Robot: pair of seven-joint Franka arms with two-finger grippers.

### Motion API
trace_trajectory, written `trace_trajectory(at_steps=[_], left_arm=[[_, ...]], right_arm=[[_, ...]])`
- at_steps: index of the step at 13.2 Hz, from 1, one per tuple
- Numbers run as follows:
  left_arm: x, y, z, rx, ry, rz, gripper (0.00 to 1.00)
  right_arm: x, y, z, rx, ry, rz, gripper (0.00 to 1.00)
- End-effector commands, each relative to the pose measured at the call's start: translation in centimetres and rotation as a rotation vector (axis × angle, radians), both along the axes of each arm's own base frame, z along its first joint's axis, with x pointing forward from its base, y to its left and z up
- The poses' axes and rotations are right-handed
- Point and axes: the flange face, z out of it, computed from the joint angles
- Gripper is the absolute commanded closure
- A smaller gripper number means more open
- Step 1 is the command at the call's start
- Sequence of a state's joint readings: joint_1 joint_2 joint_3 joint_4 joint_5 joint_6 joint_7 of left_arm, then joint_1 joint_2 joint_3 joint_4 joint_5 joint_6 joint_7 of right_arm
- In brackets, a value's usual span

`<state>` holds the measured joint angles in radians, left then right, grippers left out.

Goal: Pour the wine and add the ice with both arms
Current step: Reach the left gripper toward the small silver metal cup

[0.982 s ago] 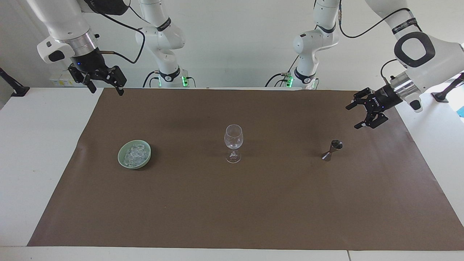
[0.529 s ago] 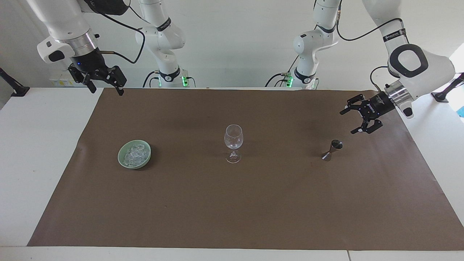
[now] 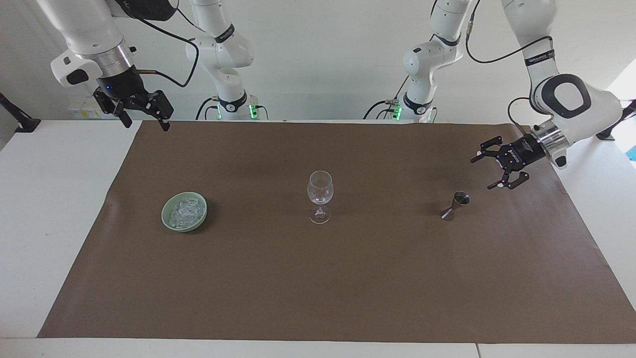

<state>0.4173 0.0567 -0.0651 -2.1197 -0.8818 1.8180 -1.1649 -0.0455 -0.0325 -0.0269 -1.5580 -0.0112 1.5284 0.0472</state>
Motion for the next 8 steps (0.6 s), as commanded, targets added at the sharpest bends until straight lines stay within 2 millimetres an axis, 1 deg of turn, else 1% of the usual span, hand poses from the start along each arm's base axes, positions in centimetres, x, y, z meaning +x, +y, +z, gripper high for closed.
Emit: trace_trajectory(at_steps=[1, 2, 6, 8], left_arm=[[-0.2, 1.4, -2.3, -0.054, 0.006, 0.041, 0.00], [-0.4, 1.5, -3.1, -0.069, 0.009, 0.045, 0.00], [-1.6, 0.9, -6.3, -0.135, -0.070, 0.033, 0.00], [-2.5, 0.3, -8.1, -0.163, -0.113, 0.075, 0.00]], right_arm=[[-0.7, 0.0, 0.3, 0.007, 0.006, 0.017, 0.00], [-0.7, 0.0, 0.3, 0.007, 0.007, 0.017, 0.00], [-0.7, 0.0, 0.3, 0.007, 0.006, 0.017, 0.00], [-0.7, 0.0, 0.3, 0.007, 0.006, 0.017, 0.00]])
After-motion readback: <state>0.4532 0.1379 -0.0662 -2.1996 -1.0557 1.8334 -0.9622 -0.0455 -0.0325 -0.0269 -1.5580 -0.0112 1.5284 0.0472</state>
